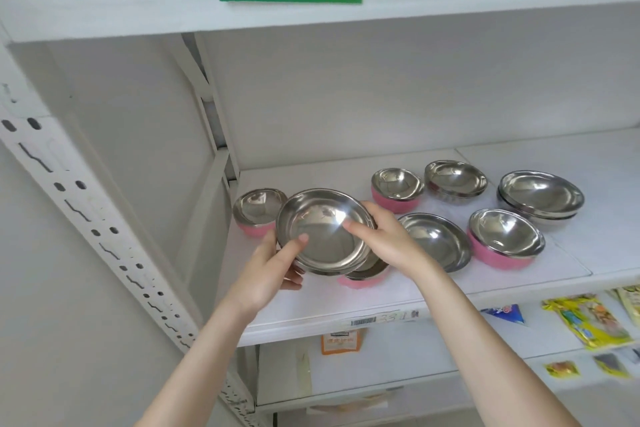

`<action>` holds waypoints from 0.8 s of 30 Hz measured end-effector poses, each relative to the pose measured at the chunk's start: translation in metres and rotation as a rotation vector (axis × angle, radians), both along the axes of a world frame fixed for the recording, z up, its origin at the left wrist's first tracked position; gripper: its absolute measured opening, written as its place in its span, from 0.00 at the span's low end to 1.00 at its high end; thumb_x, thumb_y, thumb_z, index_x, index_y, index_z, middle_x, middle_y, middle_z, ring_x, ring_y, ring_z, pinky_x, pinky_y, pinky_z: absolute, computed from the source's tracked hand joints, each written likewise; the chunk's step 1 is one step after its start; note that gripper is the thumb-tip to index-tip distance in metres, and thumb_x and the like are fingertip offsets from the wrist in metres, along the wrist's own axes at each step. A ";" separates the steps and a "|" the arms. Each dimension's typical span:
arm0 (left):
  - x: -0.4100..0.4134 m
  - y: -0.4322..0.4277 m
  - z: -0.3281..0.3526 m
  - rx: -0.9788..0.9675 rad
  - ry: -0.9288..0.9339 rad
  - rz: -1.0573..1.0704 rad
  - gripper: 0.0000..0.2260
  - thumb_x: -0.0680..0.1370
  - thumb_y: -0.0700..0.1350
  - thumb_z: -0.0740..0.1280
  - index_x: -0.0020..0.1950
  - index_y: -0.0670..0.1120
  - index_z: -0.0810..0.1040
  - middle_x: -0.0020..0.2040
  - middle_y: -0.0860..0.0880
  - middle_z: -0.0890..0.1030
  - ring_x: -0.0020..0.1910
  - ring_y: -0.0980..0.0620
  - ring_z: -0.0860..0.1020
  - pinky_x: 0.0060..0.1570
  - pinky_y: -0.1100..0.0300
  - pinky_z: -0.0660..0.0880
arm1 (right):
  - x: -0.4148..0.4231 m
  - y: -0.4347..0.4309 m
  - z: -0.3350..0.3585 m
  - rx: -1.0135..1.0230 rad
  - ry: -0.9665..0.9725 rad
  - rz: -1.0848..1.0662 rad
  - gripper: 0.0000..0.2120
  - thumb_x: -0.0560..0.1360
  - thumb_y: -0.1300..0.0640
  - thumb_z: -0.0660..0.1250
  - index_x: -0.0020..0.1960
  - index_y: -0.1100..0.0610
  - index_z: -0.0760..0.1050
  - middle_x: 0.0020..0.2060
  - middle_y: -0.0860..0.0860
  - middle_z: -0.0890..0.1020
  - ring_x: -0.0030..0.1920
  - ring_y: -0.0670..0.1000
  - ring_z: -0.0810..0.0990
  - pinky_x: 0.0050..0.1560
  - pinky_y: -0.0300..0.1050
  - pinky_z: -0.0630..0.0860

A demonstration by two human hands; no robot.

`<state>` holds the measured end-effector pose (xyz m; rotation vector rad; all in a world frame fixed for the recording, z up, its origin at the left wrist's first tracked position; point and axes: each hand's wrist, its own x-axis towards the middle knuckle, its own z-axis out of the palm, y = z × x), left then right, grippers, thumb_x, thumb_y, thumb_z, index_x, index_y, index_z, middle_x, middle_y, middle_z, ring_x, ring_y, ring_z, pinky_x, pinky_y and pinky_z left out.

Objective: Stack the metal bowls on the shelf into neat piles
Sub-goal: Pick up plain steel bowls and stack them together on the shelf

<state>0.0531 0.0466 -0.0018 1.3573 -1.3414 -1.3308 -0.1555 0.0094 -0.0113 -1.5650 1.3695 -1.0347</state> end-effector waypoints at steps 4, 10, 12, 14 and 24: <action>-0.038 0.007 0.004 -0.038 -0.019 0.016 0.14 0.78 0.54 0.66 0.59 0.50 0.73 0.39 0.46 0.76 0.34 0.51 0.77 0.48 0.45 0.82 | -0.037 0.006 0.008 -0.019 -0.022 0.001 0.10 0.75 0.50 0.67 0.56 0.43 0.73 0.50 0.37 0.79 0.53 0.37 0.76 0.55 0.38 0.71; -0.116 0.026 0.007 -0.070 -0.023 0.070 0.15 0.79 0.54 0.64 0.58 0.45 0.73 0.38 0.45 0.77 0.30 0.54 0.77 0.43 0.49 0.81 | -0.112 0.019 0.016 -0.006 0.045 0.028 0.15 0.75 0.47 0.66 0.60 0.47 0.72 0.54 0.37 0.77 0.60 0.43 0.74 0.56 0.40 0.69; -0.145 0.033 0.008 -0.070 -0.020 0.083 0.13 0.78 0.55 0.65 0.57 0.47 0.74 0.39 0.46 0.77 0.30 0.55 0.77 0.43 0.50 0.82 | -0.138 0.025 0.019 0.008 0.065 0.031 0.27 0.71 0.40 0.65 0.66 0.50 0.70 0.62 0.41 0.76 0.65 0.45 0.72 0.64 0.45 0.69; -0.173 0.041 0.008 -0.075 -0.022 0.099 0.12 0.78 0.55 0.65 0.56 0.50 0.74 0.40 0.47 0.77 0.31 0.55 0.77 0.42 0.51 0.83 | -0.165 0.031 0.022 0.012 0.064 0.029 0.30 0.70 0.39 0.65 0.69 0.50 0.69 0.65 0.44 0.74 0.67 0.47 0.71 0.67 0.48 0.67; -0.289 0.034 0.008 -0.117 -0.093 0.006 0.17 0.77 0.60 0.64 0.60 0.51 0.74 0.42 0.47 0.77 0.34 0.57 0.77 0.42 0.48 0.83 | -0.283 0.043 0.022 -0.012 0.031 -0.058 0.19 0.76 0.49 0.64 0.66 0.50 0.71 0.56 0.40 0.76 0.60 0.43 0.72 0.59 0.43 0.66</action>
